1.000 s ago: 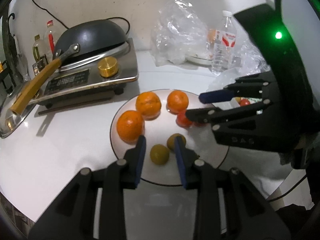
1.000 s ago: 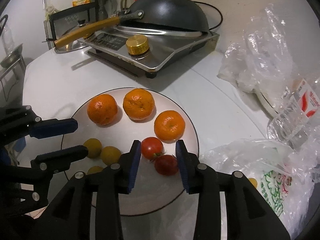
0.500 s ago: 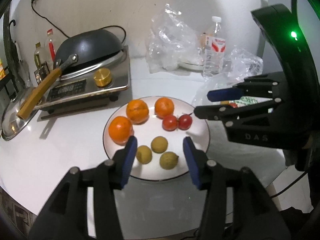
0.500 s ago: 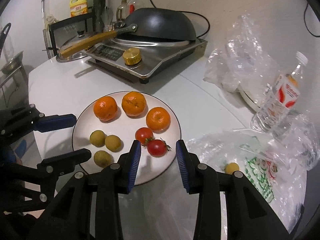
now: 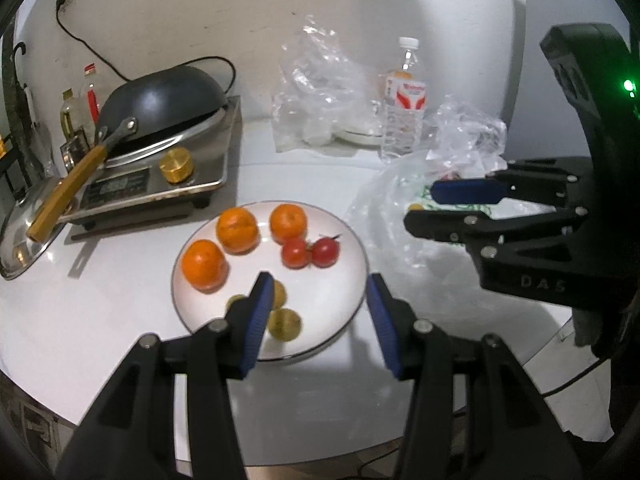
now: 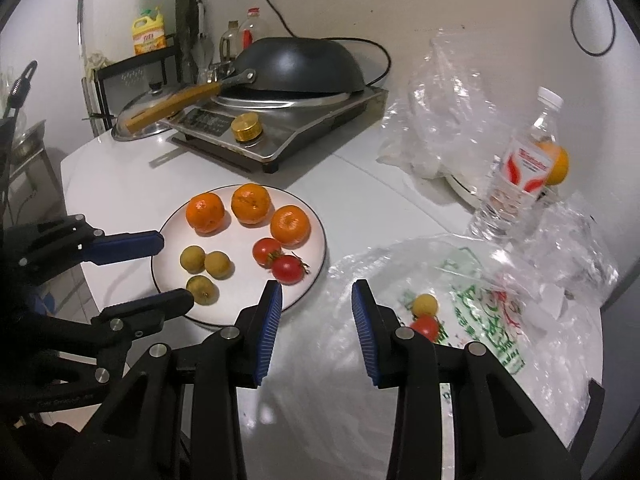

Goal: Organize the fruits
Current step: 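Move both open grippers back to the fruit on the bag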

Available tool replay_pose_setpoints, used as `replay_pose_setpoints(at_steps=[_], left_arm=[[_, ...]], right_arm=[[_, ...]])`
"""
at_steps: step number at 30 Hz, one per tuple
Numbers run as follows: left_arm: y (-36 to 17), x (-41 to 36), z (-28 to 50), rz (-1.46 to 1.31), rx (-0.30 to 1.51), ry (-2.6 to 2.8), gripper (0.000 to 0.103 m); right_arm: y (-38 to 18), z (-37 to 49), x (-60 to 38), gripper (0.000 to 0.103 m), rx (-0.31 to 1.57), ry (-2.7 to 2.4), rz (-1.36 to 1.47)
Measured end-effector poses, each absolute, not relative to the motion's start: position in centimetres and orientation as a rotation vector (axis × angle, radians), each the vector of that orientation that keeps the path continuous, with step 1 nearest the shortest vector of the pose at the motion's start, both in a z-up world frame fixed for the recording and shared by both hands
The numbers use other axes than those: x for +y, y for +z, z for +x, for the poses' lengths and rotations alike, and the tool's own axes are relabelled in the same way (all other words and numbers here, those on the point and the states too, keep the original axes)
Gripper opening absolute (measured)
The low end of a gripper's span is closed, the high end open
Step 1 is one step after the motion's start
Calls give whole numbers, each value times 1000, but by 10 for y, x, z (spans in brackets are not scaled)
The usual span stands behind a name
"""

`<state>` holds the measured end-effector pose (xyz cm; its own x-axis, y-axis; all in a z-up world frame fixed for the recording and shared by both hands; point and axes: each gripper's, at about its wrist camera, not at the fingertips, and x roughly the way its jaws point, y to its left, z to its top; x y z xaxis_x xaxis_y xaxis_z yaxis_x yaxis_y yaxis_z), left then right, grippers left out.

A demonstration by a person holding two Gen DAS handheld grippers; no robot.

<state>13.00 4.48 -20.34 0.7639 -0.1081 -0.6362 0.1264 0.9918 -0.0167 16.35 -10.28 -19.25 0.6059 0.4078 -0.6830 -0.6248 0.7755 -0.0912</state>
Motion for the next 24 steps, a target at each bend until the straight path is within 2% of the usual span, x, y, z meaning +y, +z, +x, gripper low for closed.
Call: replay_pose_setpoints(at_steps=[24], left_arm=[[-200, -29, 153, 101, 722, -193, 49]], right_arm=[[-203, 183, -189, 39, 709, 562, -223]])
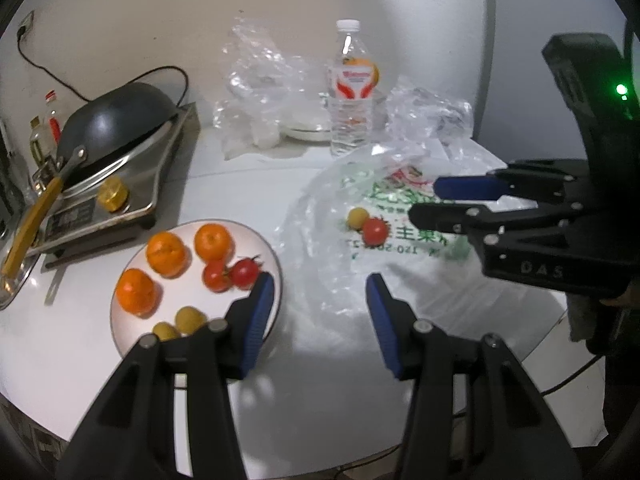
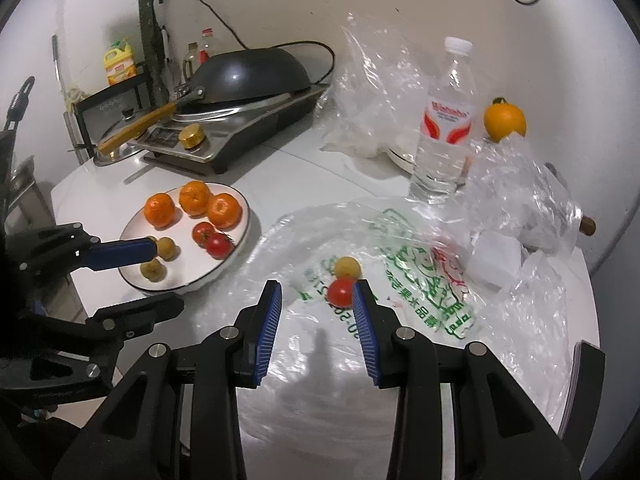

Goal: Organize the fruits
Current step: 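Move both open grippers back to the fruit on the bag, then grasp a red cherry tomato with the right gripper while the left grasps a yellow fruit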

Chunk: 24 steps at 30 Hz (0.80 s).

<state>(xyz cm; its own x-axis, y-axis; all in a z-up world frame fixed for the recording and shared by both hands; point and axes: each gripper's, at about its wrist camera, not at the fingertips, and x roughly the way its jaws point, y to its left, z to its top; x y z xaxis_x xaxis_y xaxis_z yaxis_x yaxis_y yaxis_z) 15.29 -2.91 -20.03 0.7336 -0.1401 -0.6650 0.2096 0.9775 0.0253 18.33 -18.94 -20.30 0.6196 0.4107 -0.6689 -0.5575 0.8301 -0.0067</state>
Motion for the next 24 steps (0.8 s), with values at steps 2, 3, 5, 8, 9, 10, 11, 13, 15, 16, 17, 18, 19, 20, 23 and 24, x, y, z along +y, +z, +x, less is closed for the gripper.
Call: replay_pose_setpoints(at_steps=[2, 3, 5, 8, 9, 10, 11, 13, 15, 16, 17, 18, 19, 20, 23, 24], left_arm=[[-202, -34, 158, 101, 729, -199, 49], [-203, -35, 159, 101, 732, -201, 49], [-206, -38, 164, 101, 740, -202, 49], [-209, -38, 170, 92, 751, -207, 49], [-209, -38, 173, 85, 754, -210, 49], [-210, -37, 175, 76, 757, -212, 49], [-211, -36, 179, 66, 762, -210, 49], [-212, -34, 183, 62, 766, -204, 49], [-214, -32, 187, 55, 772, -199, 49], [-215, -31, 189, 53, 775, -198, 49], [-216, -30, 190, 46, 780, -200, 49], [-218, -28, 193, 30, 792, -211, 49], [-220, -27, 195, 20, 801, -216, 49], [-221, -26, 197, 16, 803, -212, 49], [-222, -25, 200, 16, 802, -211, 49], [-222, -24, 201, 15, 802, -210, 49]], right_arm=[[-207, 189, -193, 39, 719, 559, -221], [-210, 192, -195, 39, 725, 559, -219], [-214, 198, -197, 39, 734, 559, -215], [-221, 207, -198, 39, 748, 566, -210], [-223, 209, -198, 39, 752, 569, -208], [-226, 213, -197, 39, 758, 574, -206], [-228, 216, -196, 39, 762, 578, -205], [-232, 221, -194, 39, 770, 585, -205], [-237, 228, -191, 39, 781, 591, -207], [-239, 230, -190, 39, 786, 594, -207], [-243, 234, -188, 39, 792, 597, -206], [-246, 237, -187, 39, 799, 600, -206], [-249, 240, -185, 39, 807, 602, -208], [-251, 243, -184, 39, 813, 602, -208], [-258, 250, -181, 39, 832, 607, -208], [-260, 251, -180, 39, 837, 606, -210]])
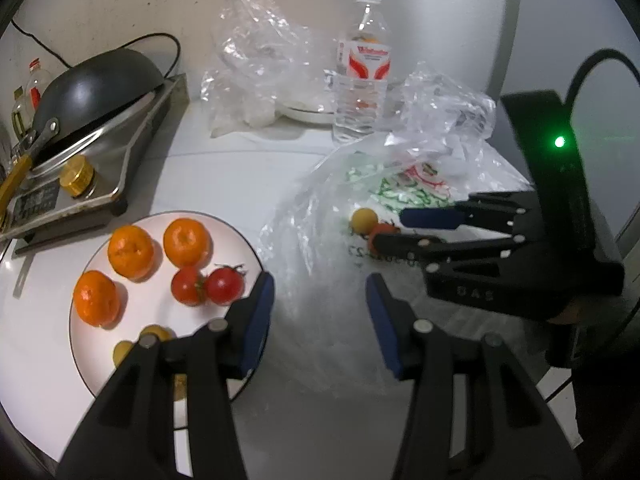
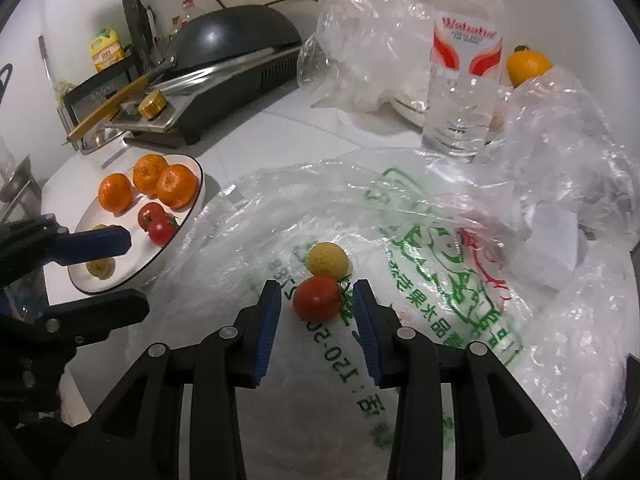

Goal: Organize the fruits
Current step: 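Grasp a red cherry tomato with the right gripper while the left grasps a yellow fruit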

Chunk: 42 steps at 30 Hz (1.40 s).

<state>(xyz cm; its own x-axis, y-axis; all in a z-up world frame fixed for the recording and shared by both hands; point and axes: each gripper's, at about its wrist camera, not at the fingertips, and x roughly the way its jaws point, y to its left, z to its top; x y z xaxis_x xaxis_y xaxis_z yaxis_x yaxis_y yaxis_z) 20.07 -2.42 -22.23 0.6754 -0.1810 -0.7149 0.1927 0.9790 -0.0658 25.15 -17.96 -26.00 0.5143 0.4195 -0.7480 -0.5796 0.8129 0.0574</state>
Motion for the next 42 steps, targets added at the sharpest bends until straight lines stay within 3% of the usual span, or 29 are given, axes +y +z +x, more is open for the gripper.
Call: replay_pose_setpoints(at_steps=[11, 14, 42], left_arm=[[-223, -24, 203, 38, 801, -194, 49], [-220, -27, 202, 53, 792, -194, 49], [-227, -95, 229, 206, 785, -244, 49]], right_arm=[[-272, 259, -172, 39, 884, 615, -242], [-271, 258, -172, 31, 877, 621, -249], [-235, 243, -244, 31, 754, 578, -148]])
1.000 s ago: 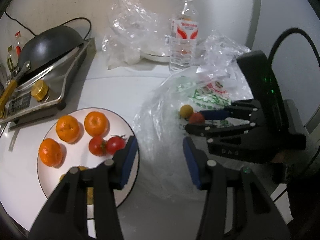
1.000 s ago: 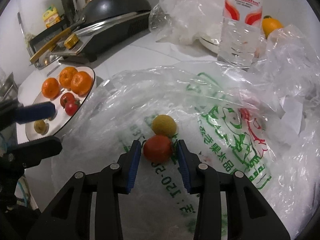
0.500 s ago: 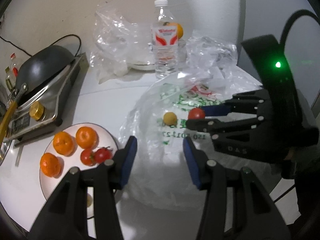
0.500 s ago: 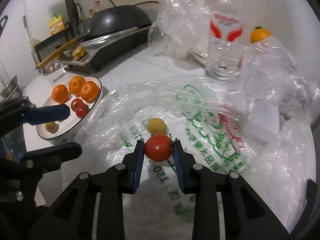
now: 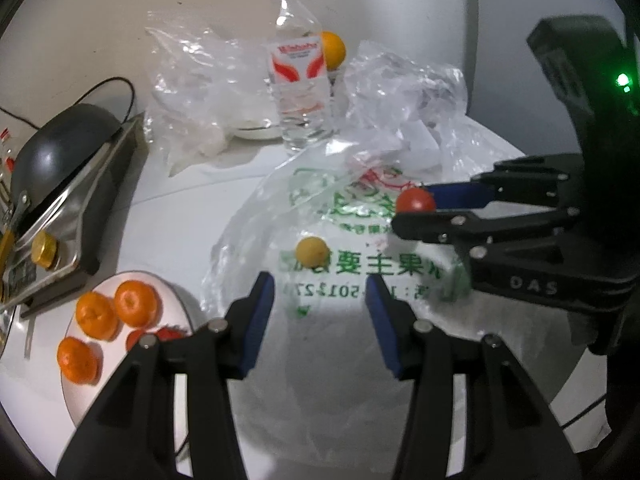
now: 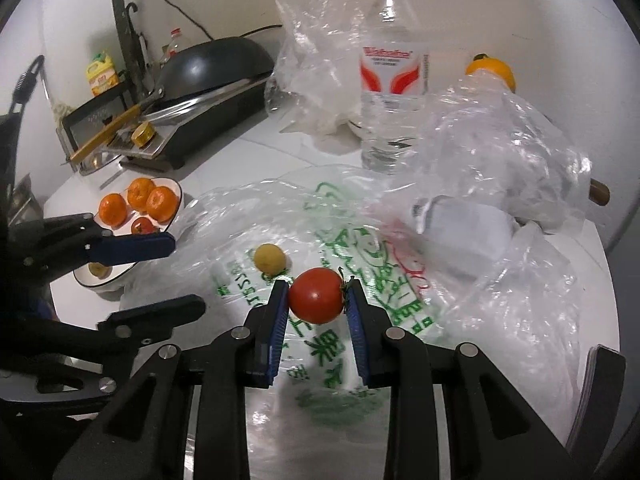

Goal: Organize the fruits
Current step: 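Grasp a red cherry tomato with the right gripper while the left grasps a yellow fruit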

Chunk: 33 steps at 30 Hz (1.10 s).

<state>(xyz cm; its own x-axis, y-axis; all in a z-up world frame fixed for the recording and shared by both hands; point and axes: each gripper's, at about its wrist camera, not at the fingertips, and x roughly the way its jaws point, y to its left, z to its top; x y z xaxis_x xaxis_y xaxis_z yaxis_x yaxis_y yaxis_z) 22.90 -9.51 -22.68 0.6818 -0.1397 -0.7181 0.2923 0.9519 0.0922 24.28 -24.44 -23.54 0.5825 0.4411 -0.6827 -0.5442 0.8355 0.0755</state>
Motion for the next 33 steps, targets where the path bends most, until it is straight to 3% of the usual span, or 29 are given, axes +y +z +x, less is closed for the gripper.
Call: replay_pose_setpoints(at_steps=[28, 33], left_arm=[[-263, -109, 296, 209, 870, -278, 48], [-267, -105, 302, 191, 882, -281, 39]], right_arm=[[-249, 268, -259, 31, 790, 572, -127], [-251, 269, -259, 31, 796, 566, -134]])
